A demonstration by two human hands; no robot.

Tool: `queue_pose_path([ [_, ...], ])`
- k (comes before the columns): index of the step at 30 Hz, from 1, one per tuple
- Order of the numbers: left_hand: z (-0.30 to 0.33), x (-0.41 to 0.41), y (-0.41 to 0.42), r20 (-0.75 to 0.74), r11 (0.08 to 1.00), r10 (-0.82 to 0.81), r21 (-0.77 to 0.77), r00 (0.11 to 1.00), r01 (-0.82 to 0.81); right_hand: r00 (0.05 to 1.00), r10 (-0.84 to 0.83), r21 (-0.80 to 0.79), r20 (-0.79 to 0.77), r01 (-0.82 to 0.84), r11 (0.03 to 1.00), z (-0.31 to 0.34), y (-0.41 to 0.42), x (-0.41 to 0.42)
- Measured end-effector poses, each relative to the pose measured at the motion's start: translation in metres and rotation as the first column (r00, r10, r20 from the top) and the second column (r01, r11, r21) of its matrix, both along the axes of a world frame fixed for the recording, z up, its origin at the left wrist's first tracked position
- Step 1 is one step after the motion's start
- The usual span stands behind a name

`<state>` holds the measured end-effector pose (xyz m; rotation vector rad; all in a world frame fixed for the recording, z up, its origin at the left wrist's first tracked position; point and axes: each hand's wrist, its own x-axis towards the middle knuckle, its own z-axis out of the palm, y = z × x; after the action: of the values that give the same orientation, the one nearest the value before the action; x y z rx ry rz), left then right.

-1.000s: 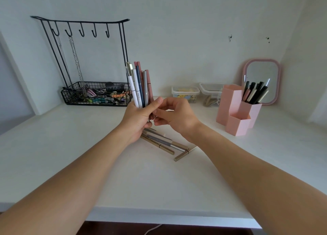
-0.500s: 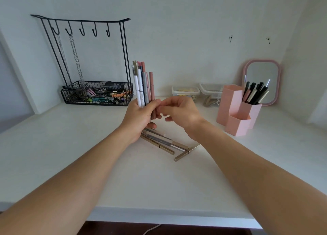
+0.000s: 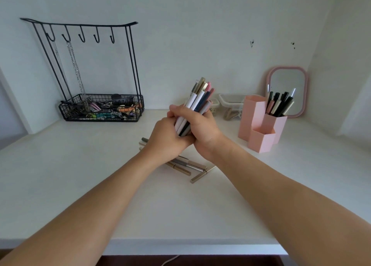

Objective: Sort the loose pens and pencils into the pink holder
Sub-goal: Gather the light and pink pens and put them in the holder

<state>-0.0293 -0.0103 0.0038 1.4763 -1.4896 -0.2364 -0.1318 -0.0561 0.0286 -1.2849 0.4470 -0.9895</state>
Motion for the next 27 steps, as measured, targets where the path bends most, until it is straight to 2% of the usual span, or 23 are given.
queue_pose_path([
  [2, 0.000, -0.006, 0.001, -0.125, 0.999, 0.043, 0.038, 0.991, -0.038, 0.998, -0.038, 0.079, 0.043, 0.035, 0.996, 0.002, -0.002, -0.002],
  [4, 0.001, -0.011, 0.003, -0.313, 0.998, 0.030, 0.064, 0.949, -0.011, 0.994, -0.057, 0.113, 0.089, 0.047, 0.993, 0.005, -0.001, -0.002],
  [6, 0.008, -0.014, 0.005, -0.543, 0.990, -0.057, 0.076, 0.838, 0.116, 0.988, -0.075, 0.117, 0.132, 0.059, 0.991, 0.008, -0.003, -0.005],
  [7, 0.012, -0.012, 0.006, -0.688, 0.978, -0.115, 0.046, 0.717, 0.201, 0.983, -0.090, 0.118, 0.158, 0.071, 0.990, 0.011, -0.005, -0.007],
  [9, 0.022, -0.010, 0.007, -0.928, 0.950, -0.150, -0.040, 0.340, 0.309, 0.964, -0.068, 0.156, 0.256, 0.028, 0.987, 0.018, -0.011, -0.016],
  [10, 0.027, -0.008, 0.008, -0.978, 0.947, -0.121, -0.062, 0.170, 0.315, 0.949, -0.029, 0.183, 0.315, -0.031, 0.983, 0.022, -0.012, -0.019],
  [11, 0.032, -0.009, 0.006, -0.994, 0.945, -0.087, -0.063, 0.061, 0.321, 0.930, -0.002, 0.204, 0.368, -0.078, 0.976, 0.024, -0.014, -0.023],
  [12, 0.039, -0.013, 0.005, -0.998, 0.942, -0.067, -0.068, -0.012, 0.330, 0.915, 0.021, 0.213, 0.404, -0.117, 0.970, 0.025, -0.014, -0.024],
  [14, 0.048, -0.027, -0.004, -0.996, 0.956, -0.044, -0.063, -0.071, 0.286, 0.912, 0.042, 0.208, 0.407, -0.137, 0.968, 0.024, -0.013, -0.024],
  [16, 0.053, -0.043, -0.015, -0.999, 0.980, -0.007, -0.017, -0.049, 0.198, 0.931, 0.021, 0.190, 0.365, -0.096, 0.977, 0.024, -0.014, -0.025],
  [18, 0.053, -0.054, -0.024, -0.998, 0.988, -0.012, -0.022, -0.067, 0.150, 0.945, 0.002, 0.186, 0.327, -0.066, 0.980, 0.026, -0.019, -0.031],
  [20, 0.053, -0.059, -0.036, -0.997, 0.986, -0.038, -0.049, -0.069, 0.161, 0.953, -0.043, 0.200, 0.300, -0.019, 0.980, 0.029, -0.029, -0.039],
  [21, 0.054, -0.062, -0.042, -0.999, 0.981, -0.042, -0.045, -0.025, 0.186, 0.962, -0.110, 0.184, 0.249, 0.065, 0.981, 0.029, -0.036, -0.044],
  [22, 0.055, -0.062, -0.048, -0.994, 0.982, -0.030, -0.010, 0.105, 0.187, 0.968, -0.196, 0.124, 0.158, 0.178, 0.976, 0.026, -0.041, -0.046],
  [23, 0.054, -0.060, -0.055, -0.953, 0.992, 0.010, 0.048, 0.304, 0.120, 0.959, -0.278, 0.026, 0.057, 0.277, 0.960, 0.022, -0.046, -0.049],
  [24, 0.052, -0.056, -0.060, -0.861, 0.997, 0.065, 0.076, 0.505, 0.001, 0.946, -0.323, -0.070, -0.011, 0.321, 0.944, 0.018, -0.048, -0.048],
  [25, 0.049, -0.052, -0.065, -0.749, 0.992, 0.114, 0.049, 0.653, -0.117, 0.940, -0.336, -0.142, -0.054, 0.326, 0.935, 0.011, -0.050, -0.048],
  [27, 0.037, -0.040, -0.068, -0.604, 0.977, 0.127, -0.059, 0.786, -0.203, 0.942, -0.297, -0.230, -0.156, 0.258, 0.938, -0.002, -0.052, -0.044],
])
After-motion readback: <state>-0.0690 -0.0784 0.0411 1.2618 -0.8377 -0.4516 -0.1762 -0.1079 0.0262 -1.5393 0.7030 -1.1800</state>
